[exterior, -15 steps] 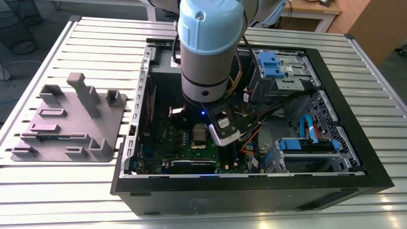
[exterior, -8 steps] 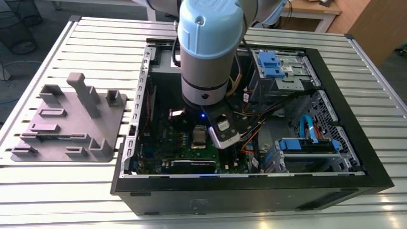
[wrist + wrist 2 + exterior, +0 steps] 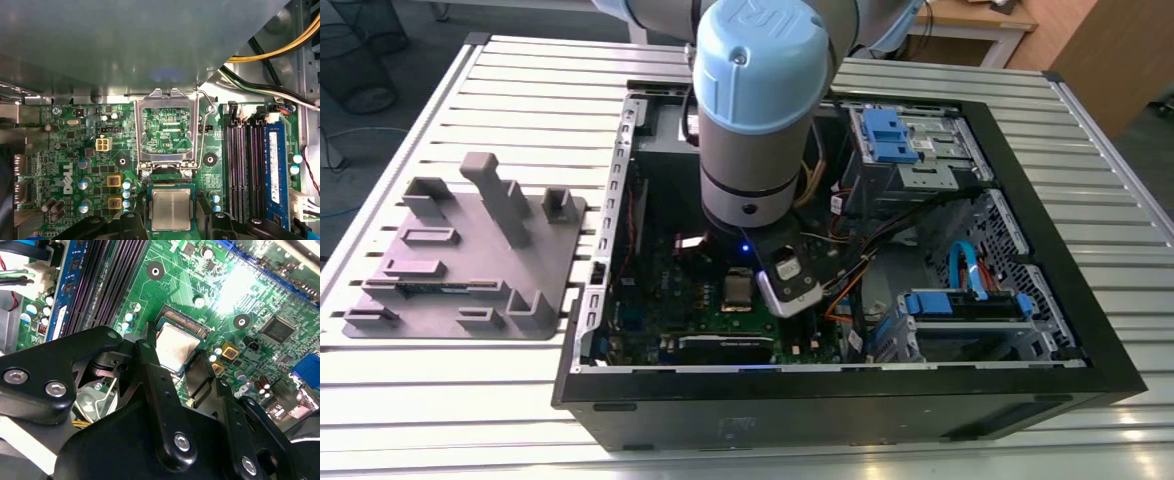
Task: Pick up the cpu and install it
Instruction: 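Place the cpu into insertion slot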
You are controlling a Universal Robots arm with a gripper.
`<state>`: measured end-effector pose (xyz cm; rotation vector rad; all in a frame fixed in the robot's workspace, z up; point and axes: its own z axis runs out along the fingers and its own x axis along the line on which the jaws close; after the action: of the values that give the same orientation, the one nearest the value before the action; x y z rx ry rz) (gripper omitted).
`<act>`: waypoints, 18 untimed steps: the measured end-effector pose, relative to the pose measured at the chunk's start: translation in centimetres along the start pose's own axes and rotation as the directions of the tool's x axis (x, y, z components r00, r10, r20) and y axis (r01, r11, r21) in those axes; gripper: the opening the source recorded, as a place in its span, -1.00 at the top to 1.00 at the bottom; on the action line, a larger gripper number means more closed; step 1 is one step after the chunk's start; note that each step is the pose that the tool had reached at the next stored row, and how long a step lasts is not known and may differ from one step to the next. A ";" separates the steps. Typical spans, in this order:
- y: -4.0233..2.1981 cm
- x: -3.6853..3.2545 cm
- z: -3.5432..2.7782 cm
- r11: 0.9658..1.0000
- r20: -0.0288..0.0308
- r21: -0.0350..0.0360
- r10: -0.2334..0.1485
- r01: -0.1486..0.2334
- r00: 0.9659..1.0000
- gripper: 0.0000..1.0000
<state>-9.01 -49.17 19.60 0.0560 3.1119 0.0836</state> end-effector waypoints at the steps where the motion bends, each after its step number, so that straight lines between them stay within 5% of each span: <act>1: -0.07 -0.01 0.03 1.000 0.000 0.000 0.000 0.000 1.000 0.06; 18: -0.27 0.01 0.48 1.000 0.000 0.000 -0.009 0.009 1.000 0.06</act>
<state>-9.02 -49.42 19.10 0.0413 3.1123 0.0841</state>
